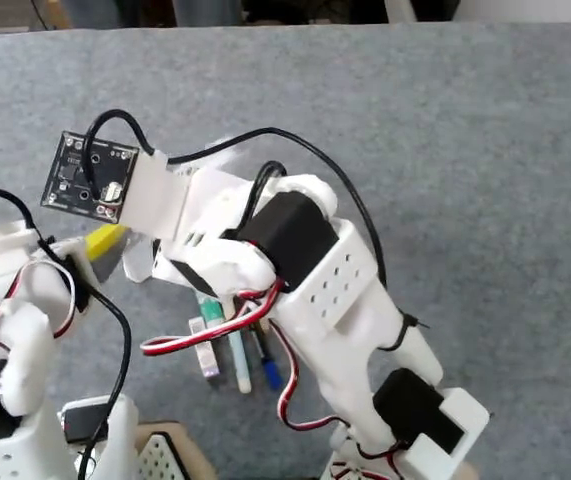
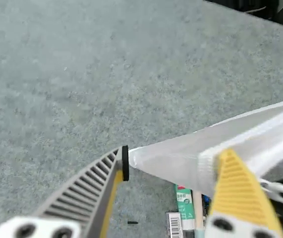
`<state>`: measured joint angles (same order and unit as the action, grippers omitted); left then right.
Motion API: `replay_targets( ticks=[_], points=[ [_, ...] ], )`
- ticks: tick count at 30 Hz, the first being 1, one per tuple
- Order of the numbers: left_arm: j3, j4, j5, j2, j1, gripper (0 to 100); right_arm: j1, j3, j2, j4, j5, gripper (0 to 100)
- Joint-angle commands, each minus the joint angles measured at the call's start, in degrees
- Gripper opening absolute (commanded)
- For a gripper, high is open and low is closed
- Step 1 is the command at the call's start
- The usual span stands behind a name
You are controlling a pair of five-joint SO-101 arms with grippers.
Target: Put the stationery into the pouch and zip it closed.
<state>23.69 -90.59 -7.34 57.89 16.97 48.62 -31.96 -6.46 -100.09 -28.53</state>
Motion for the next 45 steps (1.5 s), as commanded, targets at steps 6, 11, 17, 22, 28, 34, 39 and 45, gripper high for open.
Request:
replay_targets(
  ticks=[6, 11, 17, 22, 28, 34, 39, 45],
  points=[
    [7.2, -0.6, 1.8, -1.2, 1.5, 5, -1.8, -3.0, -0.4, -0.1, 0.1, 1.2],
    [7.2, -0.5, 1.8, -1.2, 1.5, 3, -1.9, -2.8, -0.7, -0.3, 0.1, 1.2],
    [7.3, -0.6, 1.8, -1.3, 1.5, 3, -2.8, -2.8, -0.7, -0.4, 0.1, 1.2],
    [7.3, -0.6, 1.8, -1.5, 1.5, 3, -6.6, -3.0, -0.8, -0.4, 0.0, 1.2],
    [7.3, -0.6, 1.8, -1.7, 1.5, 3, -8.1, -2.9, -1.4, -0.7, -0.1, 1.2],
    [7.3, -0.7, 1.8, -1.7, 1.5, 3, -8.4, -2.7, -4.1, -0.7, 0.0, 1.2],
    [7.3, -0.7, 1.8, -1.8, 1.5, 3, -11.9, -2.7, -5.2, -0.7, 0.1, 1.2],
    [7.3, -0.7, 1.8, -1.8, 1.5, 3, -12.0, -2.9, -7.1, -0.5, 0.1, 1.2]
  ],
)
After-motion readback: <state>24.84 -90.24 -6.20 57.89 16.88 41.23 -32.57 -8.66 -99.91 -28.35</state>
